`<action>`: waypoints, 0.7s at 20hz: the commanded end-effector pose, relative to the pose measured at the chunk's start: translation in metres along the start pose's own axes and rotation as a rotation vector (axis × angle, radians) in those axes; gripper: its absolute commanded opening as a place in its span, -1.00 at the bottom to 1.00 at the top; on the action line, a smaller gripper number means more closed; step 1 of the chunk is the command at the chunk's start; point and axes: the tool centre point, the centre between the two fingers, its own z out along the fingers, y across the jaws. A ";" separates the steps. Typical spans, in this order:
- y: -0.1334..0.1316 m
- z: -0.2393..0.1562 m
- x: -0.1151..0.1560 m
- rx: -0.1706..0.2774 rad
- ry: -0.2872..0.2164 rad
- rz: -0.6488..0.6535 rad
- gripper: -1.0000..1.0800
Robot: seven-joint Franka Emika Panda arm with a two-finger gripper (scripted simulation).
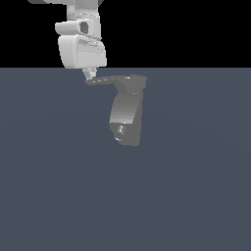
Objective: Turn on the faucet by rotating a designated handle.
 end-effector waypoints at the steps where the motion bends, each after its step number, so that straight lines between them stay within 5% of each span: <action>1: 0.005 0.000 0.006 -0.002 0.002 0.002 -1.00; 14: 0.035 0.000 0.029 -0.002 0.002 0.005 -1.00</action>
